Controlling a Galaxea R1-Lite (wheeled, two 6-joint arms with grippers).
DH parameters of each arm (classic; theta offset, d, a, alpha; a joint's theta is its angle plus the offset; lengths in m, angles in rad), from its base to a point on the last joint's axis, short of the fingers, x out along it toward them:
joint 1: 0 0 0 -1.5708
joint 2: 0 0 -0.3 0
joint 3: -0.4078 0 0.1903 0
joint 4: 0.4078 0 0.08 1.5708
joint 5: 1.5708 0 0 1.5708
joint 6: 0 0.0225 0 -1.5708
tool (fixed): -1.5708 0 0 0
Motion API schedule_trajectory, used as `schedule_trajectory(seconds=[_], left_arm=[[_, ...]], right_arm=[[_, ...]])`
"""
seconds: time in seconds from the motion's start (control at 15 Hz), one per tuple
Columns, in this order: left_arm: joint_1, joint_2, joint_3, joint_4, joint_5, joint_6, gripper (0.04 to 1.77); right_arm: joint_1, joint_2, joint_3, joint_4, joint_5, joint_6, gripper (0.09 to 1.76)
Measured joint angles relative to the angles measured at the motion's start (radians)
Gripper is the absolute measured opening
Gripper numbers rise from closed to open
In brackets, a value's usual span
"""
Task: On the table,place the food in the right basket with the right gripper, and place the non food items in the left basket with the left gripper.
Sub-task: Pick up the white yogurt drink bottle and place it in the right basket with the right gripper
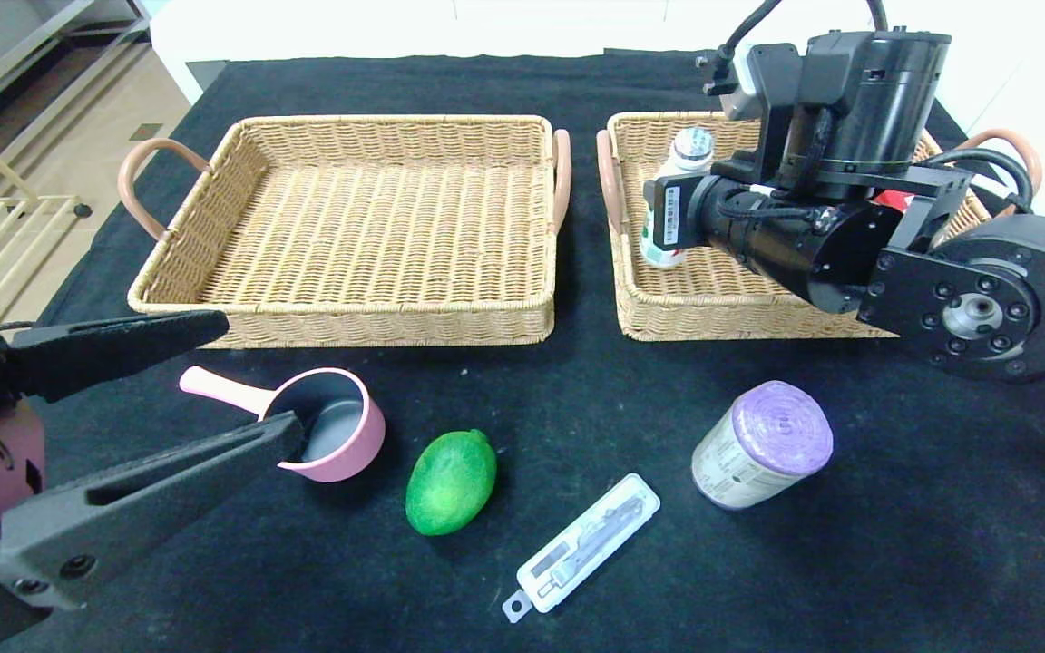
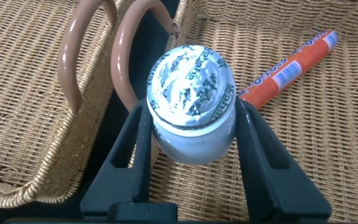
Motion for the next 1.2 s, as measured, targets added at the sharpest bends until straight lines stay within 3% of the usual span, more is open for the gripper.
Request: schedule_trajectory(seconds=[0.4,0.73,1.2], left_arm=[[0.005,0.001,0.000,0.001,0.000,0.002,1.72],[0.004,0.003,0.003,0.001,0.000,0.002,1.72],[0.004,0.005,0.004,0.001,0.000,0.003,1.72]], right_arm=[[-0.009,0.012,0.001,-0.003,0.000,0.000,0.89],[-0.015,0.013,0.004,-0.008,0.002,0.003,1.28],[-0.016,-0.044,0.054,0.024,0.004,0.001,1.53]])
